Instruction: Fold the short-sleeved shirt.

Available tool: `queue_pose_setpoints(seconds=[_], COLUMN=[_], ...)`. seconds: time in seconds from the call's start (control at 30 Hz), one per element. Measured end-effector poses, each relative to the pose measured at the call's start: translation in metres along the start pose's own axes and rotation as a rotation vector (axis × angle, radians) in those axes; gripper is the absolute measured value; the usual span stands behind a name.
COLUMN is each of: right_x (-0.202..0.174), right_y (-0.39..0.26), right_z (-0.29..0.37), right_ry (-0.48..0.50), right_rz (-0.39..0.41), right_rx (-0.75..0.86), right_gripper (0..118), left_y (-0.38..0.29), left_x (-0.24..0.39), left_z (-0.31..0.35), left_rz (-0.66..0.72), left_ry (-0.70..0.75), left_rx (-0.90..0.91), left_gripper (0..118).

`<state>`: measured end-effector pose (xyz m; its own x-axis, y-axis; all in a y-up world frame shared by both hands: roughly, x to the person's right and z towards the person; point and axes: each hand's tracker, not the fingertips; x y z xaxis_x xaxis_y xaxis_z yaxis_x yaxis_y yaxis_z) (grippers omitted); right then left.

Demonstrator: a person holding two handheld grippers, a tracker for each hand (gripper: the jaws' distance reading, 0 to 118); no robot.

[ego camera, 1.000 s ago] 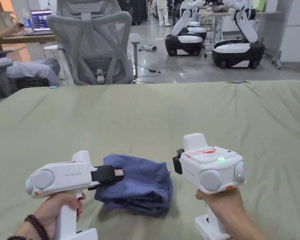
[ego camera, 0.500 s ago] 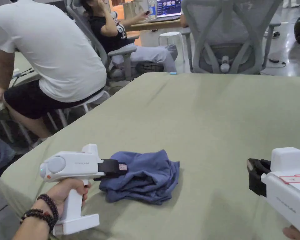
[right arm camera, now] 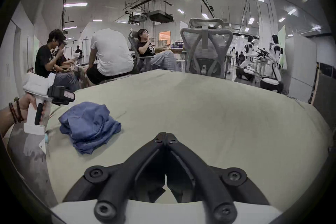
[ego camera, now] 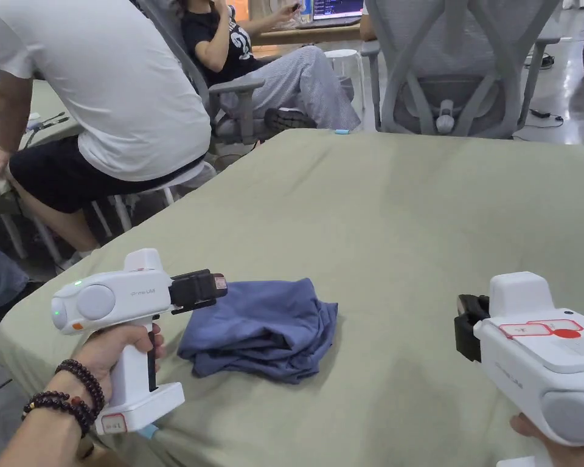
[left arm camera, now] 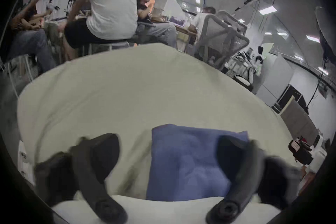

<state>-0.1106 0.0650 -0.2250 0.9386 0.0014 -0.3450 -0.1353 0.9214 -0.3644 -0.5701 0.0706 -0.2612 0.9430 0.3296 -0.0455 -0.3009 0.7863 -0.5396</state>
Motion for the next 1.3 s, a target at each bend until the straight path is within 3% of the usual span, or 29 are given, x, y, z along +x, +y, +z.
queue_pose_setpoints(seconds=[0.03, 0.1, 0.2, 0.27, 0.47, 0.8, 1.1, 1.3], right_x=[-0.001, -0.001, 0.003, 0.009, 0.053, 0.193, 0.313, 0.347], right_y=[0.004, 0.012, 0.025, 0.036, 0.087, 0.152, 0.114, 0.073], right_z=[0.000, 0.003, 0.015, 0.027, 0.086, 0.229, 0.299, 0.312], right_ry=[0.001, 0.000, 0.009, 0.007, -0.041, -0.345, -0.557, -0.636], right_rz=[0.005, 0.017, 0.014, 0.020, 0.016, 0.027, -0.073, -0.093], right_rx=[0.007, 0.016, 0.033, 0.054, 0.130, 0.292, 0.288, 0.276], right_gripper=[0, 0, 0, 0, 0, 0, 0, 0], left_y=[0.000, -0.002, -0.015, -0.021, -0.018, 0.009, -0.024, -0.072], left_x=[0.012, 0.037, 0.083, 0.114, 0.217, 0.413, 0.560, 0.609], left_z=[0.012, 0.033, 0.063, 0.082, 0.109, 0.117, 0.086, 0.067], left_rz=[-0.014, -0.083, -0.159, -0.200, -0.301, -0.344, -0.401, -0.471], left_ry=[0.019, 0.061, 0.153, 0.127, 0.093, -0.148, -0.294, -0.340], left_rx=[0.026, 0.083, 0.184, 0.237, 0.352, 0.472, 0.484, 0.484], left_gripper=[78, 21, 13, 0, 0, 0, 0, 0])
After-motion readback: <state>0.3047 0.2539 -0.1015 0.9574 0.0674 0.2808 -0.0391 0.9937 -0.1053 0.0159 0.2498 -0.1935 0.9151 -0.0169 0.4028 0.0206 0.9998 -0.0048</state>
